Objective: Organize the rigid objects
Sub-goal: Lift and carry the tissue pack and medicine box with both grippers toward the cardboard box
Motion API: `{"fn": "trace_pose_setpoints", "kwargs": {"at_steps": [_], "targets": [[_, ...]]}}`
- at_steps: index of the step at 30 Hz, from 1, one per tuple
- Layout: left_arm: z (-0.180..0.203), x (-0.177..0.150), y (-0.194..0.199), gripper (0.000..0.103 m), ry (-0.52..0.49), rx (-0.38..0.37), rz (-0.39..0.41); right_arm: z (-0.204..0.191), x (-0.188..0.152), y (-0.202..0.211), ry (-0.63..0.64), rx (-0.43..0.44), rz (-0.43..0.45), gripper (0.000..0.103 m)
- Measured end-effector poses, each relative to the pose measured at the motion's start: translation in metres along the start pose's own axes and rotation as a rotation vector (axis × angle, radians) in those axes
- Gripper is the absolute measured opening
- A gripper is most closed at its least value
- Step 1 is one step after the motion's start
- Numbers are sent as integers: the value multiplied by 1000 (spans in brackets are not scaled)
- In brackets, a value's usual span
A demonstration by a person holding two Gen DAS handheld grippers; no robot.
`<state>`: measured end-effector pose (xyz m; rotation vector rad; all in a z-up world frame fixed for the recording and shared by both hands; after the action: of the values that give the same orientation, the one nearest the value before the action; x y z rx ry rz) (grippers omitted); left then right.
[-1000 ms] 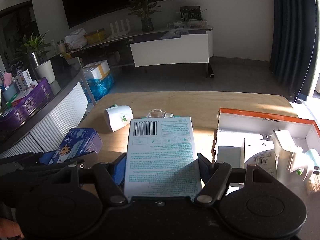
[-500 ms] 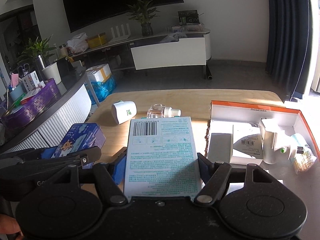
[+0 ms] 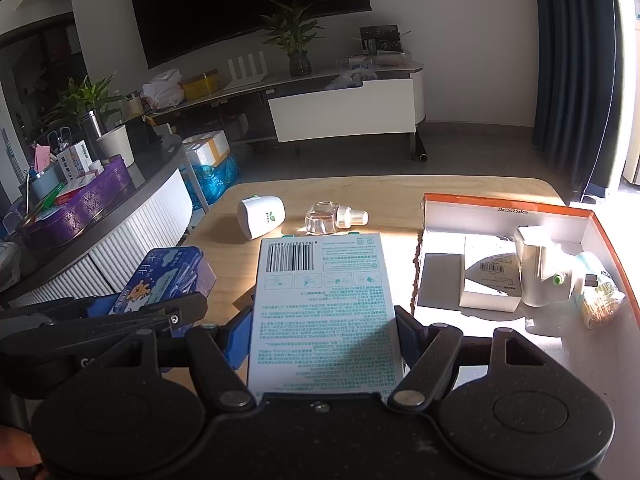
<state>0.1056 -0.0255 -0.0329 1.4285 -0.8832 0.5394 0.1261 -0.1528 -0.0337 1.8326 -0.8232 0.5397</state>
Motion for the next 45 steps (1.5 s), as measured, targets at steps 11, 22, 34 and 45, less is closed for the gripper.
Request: {"fn": "trace_pose_setpoints", "kwargs": {"at_steps": [11, 22, 34, 45], "targets": [[2, -7, 6, 63, 6, 8, -4, 4, -10, 8, -7, -3, 5, 85], [6, -6, 7, 63, -7, 5, -2, 7, -4, 13, -14, -2, 21, 85], [14, -7, 8, 63, -23, -2, -4, 13, -2, 16, -28, 0, 27, 85], [19, -6, 7, 63, -34, -7, -9, 20, 1, 20, -48, 0, 32, 85]]}}
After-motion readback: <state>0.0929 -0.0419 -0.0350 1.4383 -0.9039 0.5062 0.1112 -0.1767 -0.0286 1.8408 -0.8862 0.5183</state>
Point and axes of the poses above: each gripper's, at about its wrist camera, not at the fingertips, and y roughly against the way its jaws point, z to its right, x to its top, the point moved 9 cm from there along -y, roughly the way its jaws point, and after that the axes turned 13 degrees about -y, right-handed, at the moved point
